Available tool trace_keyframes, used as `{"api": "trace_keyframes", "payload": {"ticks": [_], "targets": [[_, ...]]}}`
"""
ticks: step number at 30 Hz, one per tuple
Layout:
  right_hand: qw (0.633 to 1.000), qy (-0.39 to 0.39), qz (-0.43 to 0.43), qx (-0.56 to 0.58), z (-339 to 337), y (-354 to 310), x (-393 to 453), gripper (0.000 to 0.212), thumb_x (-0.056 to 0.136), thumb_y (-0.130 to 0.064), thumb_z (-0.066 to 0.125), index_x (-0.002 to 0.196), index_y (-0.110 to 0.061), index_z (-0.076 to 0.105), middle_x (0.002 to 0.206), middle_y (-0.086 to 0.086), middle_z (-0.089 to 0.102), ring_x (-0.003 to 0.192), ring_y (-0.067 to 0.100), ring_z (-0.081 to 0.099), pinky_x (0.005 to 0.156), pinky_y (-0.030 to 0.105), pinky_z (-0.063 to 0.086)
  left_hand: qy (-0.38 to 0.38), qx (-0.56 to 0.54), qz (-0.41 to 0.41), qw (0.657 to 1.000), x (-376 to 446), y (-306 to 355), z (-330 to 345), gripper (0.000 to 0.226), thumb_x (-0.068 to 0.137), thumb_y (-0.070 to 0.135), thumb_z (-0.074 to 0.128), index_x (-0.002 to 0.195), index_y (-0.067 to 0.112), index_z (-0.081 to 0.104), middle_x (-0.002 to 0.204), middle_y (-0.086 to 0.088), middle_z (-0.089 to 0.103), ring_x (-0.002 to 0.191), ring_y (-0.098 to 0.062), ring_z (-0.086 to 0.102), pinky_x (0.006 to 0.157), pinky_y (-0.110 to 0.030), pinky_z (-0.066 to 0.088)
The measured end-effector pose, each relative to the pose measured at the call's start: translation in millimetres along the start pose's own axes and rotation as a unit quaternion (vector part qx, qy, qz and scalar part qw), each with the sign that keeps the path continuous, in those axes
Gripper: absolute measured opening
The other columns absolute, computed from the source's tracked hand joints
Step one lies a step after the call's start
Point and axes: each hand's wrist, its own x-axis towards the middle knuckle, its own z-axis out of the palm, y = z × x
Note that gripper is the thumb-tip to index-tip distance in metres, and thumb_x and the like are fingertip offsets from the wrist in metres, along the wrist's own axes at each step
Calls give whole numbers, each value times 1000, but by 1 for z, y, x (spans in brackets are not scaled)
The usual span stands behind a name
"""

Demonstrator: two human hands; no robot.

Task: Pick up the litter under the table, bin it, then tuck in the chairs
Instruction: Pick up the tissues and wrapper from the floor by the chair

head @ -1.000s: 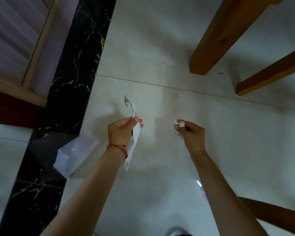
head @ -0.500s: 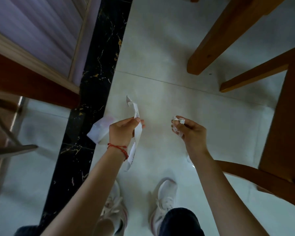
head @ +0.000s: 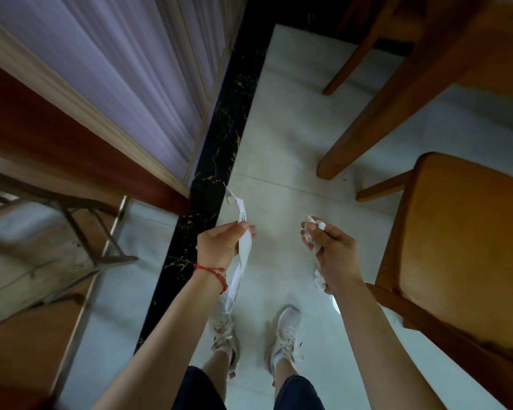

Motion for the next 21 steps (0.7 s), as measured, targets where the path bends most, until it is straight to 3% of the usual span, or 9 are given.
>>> {"api": "trace_keyframes", "payload": {"ticks": [5, 10, 13, 16, 18, 21], "targets": [[999, -22, -17, 17, 26, -63, -57, 11, 78, 1, 63, 88, -1, 68, 75, 3, 73, 75, 14, 70, 63, 20, 54, -2, -30, 22, 999, -65, 65, -2, 16, 83, 7, 59, 71, 11, 69, 59, 5, 71, 62, -9, 69, 72, -28, 53], [999, -25, -21, 37, 55, -109, -103, 11, 78, 5, 61, 77, -4, 69, 67, -2, 72, 70, 12, 69, 63, 21, 55, -7, -84, 39, 996, -118, 111, -12, 10, 84, 5, 58, 78, 3, 66, 55, 4, 70, 58, -8, 68, 70, -28, 55], [999, -24, -22, 43, 70, -130, -128, 13, 75, 4, 64, 72, -5, 71, 72, 0, 73, 69, 13, 69, 66, 24, 54, 0, -106, 50, 993, -146, 130, -22, 10, 85, 5, 57, 85, -2, 64, 65, -2, 71, 58, -9, 68, 59, -19, 55], [998, -24, -34, 39, 83, -146, -150, 8, 75, 5, 64, 80, 1, 69, 73, 0, 73, 69, 13, 69, 69, 26, 54, 4, -121, 58, 991, -169, 143, -33, 9, 85, 4, 56, 83, -1, 63, 82, -13, 67, 61, -13, 69, 64, -24, 56], [999, -20, -41, 28, 89, -154, -162, 9, 74, 4, 65, 81, 0, 69, 76, 2, 72, 71, 16, 68, 69, 26, 54, 10, -126, 62, 990, -182, 148, -40, 9, 86, 4, 56, 85, -2, 63, 84, -15, 66, 68, -17, 68, 70, -28, 54], [998, -21, -55, 4, 95, -164, -177, 9, 75, 4, 66, 71, -4, 69, 67, 2, 71, 68, 16, 67, 72, 28, 53, 27, -152, 80, 985, -198, 152, -49, 10, 86, 3, 56, 81, -1, 63, 81, -13, 66, 72, -20, 66, 64, -24, 55]]}}
